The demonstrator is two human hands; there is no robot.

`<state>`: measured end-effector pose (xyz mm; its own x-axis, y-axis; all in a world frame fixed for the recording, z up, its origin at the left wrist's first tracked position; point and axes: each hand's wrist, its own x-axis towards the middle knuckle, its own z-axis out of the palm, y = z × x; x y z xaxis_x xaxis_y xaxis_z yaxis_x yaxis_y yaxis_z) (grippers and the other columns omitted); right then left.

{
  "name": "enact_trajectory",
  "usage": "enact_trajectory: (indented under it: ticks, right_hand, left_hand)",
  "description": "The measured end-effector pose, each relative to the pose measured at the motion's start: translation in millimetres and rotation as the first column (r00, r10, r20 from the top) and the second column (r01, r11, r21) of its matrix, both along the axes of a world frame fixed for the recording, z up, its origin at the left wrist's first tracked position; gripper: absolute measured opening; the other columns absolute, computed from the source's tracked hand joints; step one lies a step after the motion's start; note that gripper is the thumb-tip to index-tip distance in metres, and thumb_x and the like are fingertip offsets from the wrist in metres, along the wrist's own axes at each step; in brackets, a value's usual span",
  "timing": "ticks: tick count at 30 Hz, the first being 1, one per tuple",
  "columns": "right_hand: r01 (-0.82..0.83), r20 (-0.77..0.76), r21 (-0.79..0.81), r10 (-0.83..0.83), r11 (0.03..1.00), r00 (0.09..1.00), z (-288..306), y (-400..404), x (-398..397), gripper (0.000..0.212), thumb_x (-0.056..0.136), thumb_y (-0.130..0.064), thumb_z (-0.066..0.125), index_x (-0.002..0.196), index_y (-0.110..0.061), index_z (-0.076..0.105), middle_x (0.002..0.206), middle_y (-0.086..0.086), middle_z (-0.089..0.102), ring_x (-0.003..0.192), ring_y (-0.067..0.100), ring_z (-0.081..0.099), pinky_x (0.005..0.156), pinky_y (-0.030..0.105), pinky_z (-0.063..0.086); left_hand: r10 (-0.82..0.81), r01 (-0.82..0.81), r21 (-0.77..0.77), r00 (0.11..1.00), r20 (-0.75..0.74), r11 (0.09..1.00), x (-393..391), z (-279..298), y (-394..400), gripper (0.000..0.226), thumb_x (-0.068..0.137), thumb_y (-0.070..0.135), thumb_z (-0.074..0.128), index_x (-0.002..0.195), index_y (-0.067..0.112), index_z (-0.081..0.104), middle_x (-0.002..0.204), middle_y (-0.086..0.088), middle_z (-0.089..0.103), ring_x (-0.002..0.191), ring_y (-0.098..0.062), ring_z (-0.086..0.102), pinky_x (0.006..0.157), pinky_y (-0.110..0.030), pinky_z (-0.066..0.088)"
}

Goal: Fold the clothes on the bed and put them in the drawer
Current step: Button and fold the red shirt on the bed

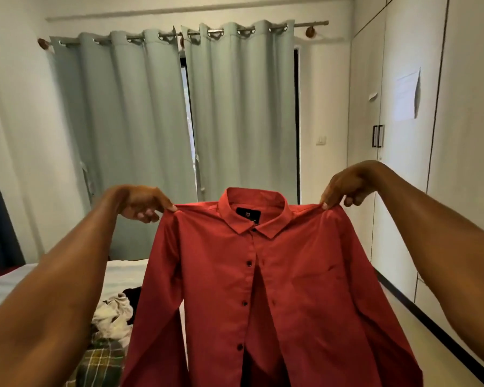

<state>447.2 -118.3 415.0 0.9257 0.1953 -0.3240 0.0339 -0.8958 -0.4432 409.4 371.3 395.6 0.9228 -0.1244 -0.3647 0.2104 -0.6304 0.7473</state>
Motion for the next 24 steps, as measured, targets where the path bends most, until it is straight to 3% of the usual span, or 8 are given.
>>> enact_trajectory:
  ticks: [2, 3, 5, 8, 10, 13, 17, 24]
  right_hand:
    - [0.001, 0.058, 0.042, -0.003, 0.999, 0.998, -17, 11, 38, 0.028, 0.09, -0.011, 0.073, 0.117, -0.001, 0.071, 0.102, 0.01, 0.072, 0.068, 0.02, 0.068, 0.058, 0.022, 0.054]
    - [-0.026, 0.181, 0.041, 0.018, 0.999, 0.983, -24, 16, 64, 0.023, 0.091, -0.009, 0.072, 0.112, 0.001, 0.072, 0.107, 0.015, 0.073, 0.083, 0.026, 0.073, 0.072, 0.024, 0.058]
    - [0.013, 0.53, 0.145, -0.089, 0.989, 0.843, -39, 36, 109, 0.009, 0.091, -0.011, 0.068, 0.095, -0.01, 0.076, 0.108, 0.015, 0.074, 0.103, 0.033, 0.07, 0.09, 0.03, 0.055]
    - [0.029, 0.82, 0.339, -0.31, 0.94, 0.481, -41, 62, 164, 0.024, 0.096, -0.021, 0.056, 0.107, -0.022, 0.077, 0.111, 0.01, 0.074, 0.106, 0.035, 0.067, 0.091, 0.04, 0.052]
    - [-0.013, 0.871, 0.347, -0.318, 0.938, 0.374, -26, 69, 196, 0.028, 0.098, -0.024, 0.054, 0.117, -0.023, 0.074, 0.119, 0.007, 0.073, 0.109, 0.035, 0.066, 0.094, 0.041, 0.051]
    - [-0.081, 0.918, 0.333, -0.303, 0.94, 0.254, -2, 66, 221, 0.029, 0.099, -0.024, 0.055, 0.123, -0.026, 0.071, 0.125, 0.004, 0.07, 0.109, 0.035, 0.066, 0.096, 0.041, 0.05]
    - [-0.104, 0.938, 0.31, -0.287, 0.945, 0.193, 8, 60, 233, 0.029, 0.099, -0.023, 0.055, 0.122, -0.025, 0.072, 0.127, -0.001, 0.069, 0.108, 0.031, 0.068, 0.096, 0.035, 0.049]
    - [-0.056, 0.93, 0.243, -0.216, 0.968, 0.297, -59, 47, 178, 0.029, 0.1, -0.026, 0.055, 0.125, -0.025, 0.07, 0.114, 0.006, 0.075, 0.096, 0.033, 0.07, 0.088, 0.041, 0.055]
  left_hand:
    - [0.056, -0.074, 0.112, 0.987, 0.153, 0.991, 40, -15, -2, 0.02, 0.077, 0.015, 0.079, 0.091, 0.008, 0.066, 0.08, -0.004, 0.062, 0.043, -0.011, 0.042, 0.038, -0.018, 0.039]
    - [0.079, -0.137, 0.13, 0.925, 0.372, 0.982, 66, -24, -1, 0.013, 0.084, 0.014, 0.074, 0.089, 0.004, 0.069, 0.079, -0.008, 0.064, 0.043, -0.014, 0.052, 0.043, -0.019, 0.047]
    - [0.06, -0.252, 0.126, 0.62, 0.782, 0.959, 113, -40, -3, 0.022, 0.084, 0.02, 0.068, 0.084, -0.001, 0.074, 0.065, -0.007, 0.068, 0.047, -0.016, 0.063, 0.049, -0.017, 0.049]
    - [0.41, -0.508, -0.212, 0.315, 0.856, 0.835, 169, -48, -17, 0.025, 0.084, 0.02, 0.06, 0.094, 0.004, 0.077, 0.082, -0.015, 0.075, 0.082, -0.028, 0.071, 0.068, -0.032, 0.049]
    - [0.466, -0.532, -0.308, 0.19, 0.864, 0.789, 201, -39, -25, 0.025, 0.09, 0.011, 0.055, 0.104, 0.004, 0.074, 0.1, -0.019, 0.073, 0.096, -0.032, 0.067, 0.08, -0.033, 0.047]
    - [0.482, -0.475, -0.377, 0.119, 0.868, 0.795, 221, -18, -28, 0.025, 0.092, 0.008, 0.052, 0.108, 0.005, 0.07, 0.107, -0.015, 0.072, 0.1, -0.029, 0.065, 0.081, -0.027, 0.042]
    - [0.466, -0.448, -0.384, 0.086, 0.88, 0.807, 237, -10, -31, 0.025, 0.092, 0.008, 0.05, 0.109, 0.007, 0.069, 0.115, -0.01, 0.071, 0.105, -0.027, 0.064, 0.086, -0.027, 0.043]
    - [0.4, -0.467, -0.246, 0.265, 0.877, 0.849, 181, -86, -27, 0.02, 0.094, 0.01, 0.051, 0.103, 0.008, 0.068, 0.103, -0.013, 0.072, 0.094, -0.03, 0.065, 0.077, -0.032, 0.046]
